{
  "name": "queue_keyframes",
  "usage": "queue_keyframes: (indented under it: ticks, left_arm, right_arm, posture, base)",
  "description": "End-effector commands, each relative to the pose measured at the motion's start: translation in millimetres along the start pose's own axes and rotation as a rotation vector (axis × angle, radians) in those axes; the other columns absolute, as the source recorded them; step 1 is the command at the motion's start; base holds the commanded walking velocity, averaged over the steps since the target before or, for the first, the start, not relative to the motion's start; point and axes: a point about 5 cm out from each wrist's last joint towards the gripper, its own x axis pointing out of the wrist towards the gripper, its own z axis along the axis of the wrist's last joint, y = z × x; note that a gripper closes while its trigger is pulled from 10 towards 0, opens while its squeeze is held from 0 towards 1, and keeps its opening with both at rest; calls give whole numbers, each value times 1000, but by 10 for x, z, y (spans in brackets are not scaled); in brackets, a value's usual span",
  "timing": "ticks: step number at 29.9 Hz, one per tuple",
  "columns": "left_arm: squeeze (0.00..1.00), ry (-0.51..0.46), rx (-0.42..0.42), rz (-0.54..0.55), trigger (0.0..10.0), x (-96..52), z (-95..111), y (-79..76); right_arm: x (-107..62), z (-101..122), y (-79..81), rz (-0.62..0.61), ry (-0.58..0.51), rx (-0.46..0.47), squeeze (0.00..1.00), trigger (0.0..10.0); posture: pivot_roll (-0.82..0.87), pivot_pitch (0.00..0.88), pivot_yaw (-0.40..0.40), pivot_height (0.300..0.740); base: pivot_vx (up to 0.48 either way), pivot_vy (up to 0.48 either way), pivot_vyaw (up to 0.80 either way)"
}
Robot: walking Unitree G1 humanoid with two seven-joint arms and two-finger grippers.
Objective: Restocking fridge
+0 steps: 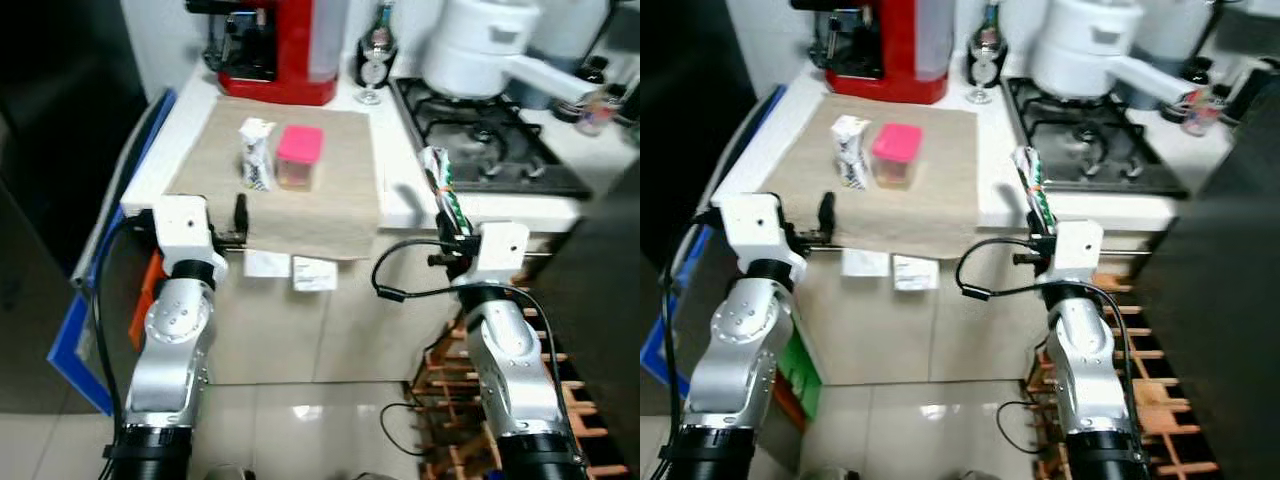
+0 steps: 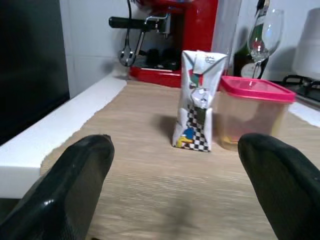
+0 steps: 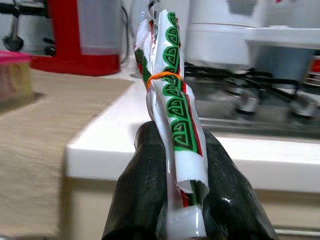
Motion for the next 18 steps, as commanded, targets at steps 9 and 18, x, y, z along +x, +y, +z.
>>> queue_keyframes:
  ticks: [9,18]
  left_arm:
    - [0,11,-12,9,10000,10,-22,29]
    - [0,21,-11,2,10000,17,-31,9]
  right_arm:
    - [18,-5,53,16,6,14,0,0]
    - [19,-31,53,19,17,18,0,0]
  posture:
    - [-39,0,-46,740]
    - [-39,0,-45,740]
  base:
    - [-27,-120,0]
    - [0,0,0]
